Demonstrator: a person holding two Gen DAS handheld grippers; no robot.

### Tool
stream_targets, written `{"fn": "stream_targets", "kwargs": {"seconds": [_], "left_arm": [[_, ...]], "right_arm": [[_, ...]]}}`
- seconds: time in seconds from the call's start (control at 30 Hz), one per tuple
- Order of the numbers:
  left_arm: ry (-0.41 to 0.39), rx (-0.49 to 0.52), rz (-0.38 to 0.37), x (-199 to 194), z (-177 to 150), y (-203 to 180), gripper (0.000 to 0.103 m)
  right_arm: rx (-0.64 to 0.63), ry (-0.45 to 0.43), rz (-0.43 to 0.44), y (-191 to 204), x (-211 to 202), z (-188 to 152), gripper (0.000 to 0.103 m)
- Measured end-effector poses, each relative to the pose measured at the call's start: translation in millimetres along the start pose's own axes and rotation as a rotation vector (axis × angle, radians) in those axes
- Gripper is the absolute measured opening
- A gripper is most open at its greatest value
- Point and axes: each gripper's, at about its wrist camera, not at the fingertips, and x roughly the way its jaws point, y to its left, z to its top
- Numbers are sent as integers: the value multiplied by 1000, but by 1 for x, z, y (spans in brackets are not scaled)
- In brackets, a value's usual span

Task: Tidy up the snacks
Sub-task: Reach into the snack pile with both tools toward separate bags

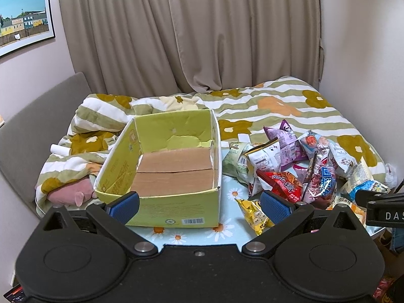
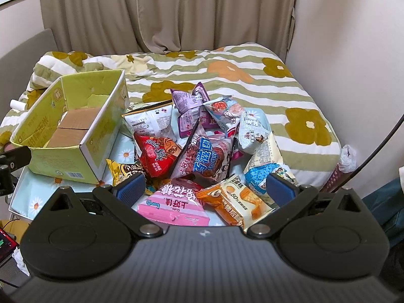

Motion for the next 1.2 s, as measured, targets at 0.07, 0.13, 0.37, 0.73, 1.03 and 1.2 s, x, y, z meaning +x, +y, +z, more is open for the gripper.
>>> {"fn": "stream_targets", "kwargs": {"seconds": [0.07,0.13,0.37,0.73,1.03,1.2], "left_arm": [[1,1,-1,0,0,-2,103],[1,1,1,0,0,-3,103],[5,3,0,2,0,-4,103],[40,20,-51,11,5,-8,103],[99,97,-183,45,-1,-41,103],[160,106,-255,70,-9,-73,103]], "right_arm": [[0,1,-1,2,0,1,103],[0,0,-2,1,1,0,103],[-10,-7,-13,0,0,1,103],[18,13,-36,-8,3,0,103],[58,33,-94,-43,28,-4,103],[71,57,-98,-72,55,-5,103]]}}
